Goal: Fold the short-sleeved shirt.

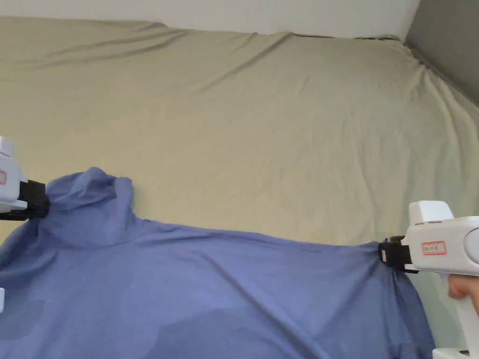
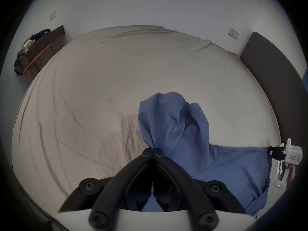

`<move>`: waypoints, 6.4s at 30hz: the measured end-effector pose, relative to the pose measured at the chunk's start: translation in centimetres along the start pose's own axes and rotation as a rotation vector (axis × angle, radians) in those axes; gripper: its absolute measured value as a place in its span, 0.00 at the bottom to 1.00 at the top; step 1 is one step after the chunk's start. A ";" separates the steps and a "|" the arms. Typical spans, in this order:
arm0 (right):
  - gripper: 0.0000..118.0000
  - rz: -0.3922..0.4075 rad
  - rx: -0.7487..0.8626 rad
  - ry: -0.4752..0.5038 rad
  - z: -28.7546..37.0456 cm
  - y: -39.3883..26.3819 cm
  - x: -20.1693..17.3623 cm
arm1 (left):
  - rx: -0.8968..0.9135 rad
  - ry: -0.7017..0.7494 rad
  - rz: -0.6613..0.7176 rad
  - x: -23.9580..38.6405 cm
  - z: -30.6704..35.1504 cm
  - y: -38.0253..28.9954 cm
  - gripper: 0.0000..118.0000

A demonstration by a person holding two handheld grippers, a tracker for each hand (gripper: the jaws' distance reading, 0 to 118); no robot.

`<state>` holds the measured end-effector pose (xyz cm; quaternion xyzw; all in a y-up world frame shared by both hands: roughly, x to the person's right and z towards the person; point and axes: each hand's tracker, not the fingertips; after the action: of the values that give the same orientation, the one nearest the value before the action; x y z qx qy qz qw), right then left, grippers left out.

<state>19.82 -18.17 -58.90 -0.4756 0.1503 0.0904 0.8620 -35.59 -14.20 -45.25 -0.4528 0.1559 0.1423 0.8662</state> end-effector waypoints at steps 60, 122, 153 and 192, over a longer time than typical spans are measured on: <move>0.97 0.005 0.369 -0.099 20.0 -24.8 0.7 | 0.357 0.158 0.152 -6.5 23.4 -33.0 1.00; 0.02 0.154 0.740 -0.002 24.3 -24.0 -14.2 | -0.272 -0.690 0.518 -21.0 9.3 -24.9 0.92; 0.02 0.162 0.722 -0.003 24.4 -24.4 -13.3 | -0.307 -0.744 0.490 -18.9 8.1 -25.3 0.11; 0.02 0.118 0.770 0.009 25.5 -24.8 -11.9 | -0.196 -0.480 0.332 -10.1 20.2 -19.0 0.10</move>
<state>20.41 -9.90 -22.35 -0.1081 0.2040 0.0748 0.9701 -34.52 -8.99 -16.26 -0.4560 0.0041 0.3991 0.7955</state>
